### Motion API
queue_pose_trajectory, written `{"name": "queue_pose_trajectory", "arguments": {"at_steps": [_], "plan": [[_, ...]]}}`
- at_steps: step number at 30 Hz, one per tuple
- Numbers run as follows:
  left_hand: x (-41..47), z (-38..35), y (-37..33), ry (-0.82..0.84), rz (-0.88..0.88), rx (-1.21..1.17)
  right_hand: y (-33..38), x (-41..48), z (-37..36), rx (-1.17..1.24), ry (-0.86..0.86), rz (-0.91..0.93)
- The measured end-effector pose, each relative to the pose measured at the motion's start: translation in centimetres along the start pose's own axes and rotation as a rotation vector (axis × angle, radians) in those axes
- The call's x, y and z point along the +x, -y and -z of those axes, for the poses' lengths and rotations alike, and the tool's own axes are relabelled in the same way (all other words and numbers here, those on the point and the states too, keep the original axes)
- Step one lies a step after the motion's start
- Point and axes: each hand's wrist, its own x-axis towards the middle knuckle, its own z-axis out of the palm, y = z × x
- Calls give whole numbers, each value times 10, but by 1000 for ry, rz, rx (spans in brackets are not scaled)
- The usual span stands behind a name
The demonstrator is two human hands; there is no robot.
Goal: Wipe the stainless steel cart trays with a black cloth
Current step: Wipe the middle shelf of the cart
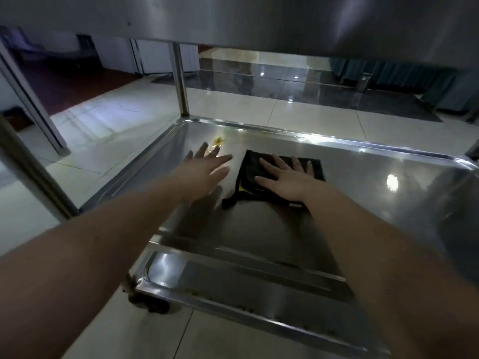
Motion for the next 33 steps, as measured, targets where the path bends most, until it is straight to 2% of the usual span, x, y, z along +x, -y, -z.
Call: {"name": "queue_pose_trajectory", "arguments": {"at_steps": [2,6,10,13,15,19,21,24,26,28,33], "plan": [[-14,17,46,25,21,145,3,-7,-3,-60,0,-25],[-43,25,111,47,241,242,30,-23,-13,-97,-21,-39],[-47,18,132,5,299,136,78,-52,-33,-120,-42,101],[-37,24,139,-61,342,-135,133,-61,-49,-115,-38,232],[-36,27,140,-71,358,-247,168,-53,-54,-134,-50,248],[-45,34,124,-97,335,-50,211,-24,-53,-109,-27,222],[-50,35,104,-125,234,80,199,-5,-42,-6,-38,212],[-63,17,54,-51,52,158,138,18,-18,83,-183,38],[-71,-4,24,32,65,171,98,22,-14,89,-153,-70],[-73,-20,13,51,134,197,81,18,-22,43,-119,-55],[-65,-7,60,85,163,198,79,18,-30,-27,-152,1]]}}
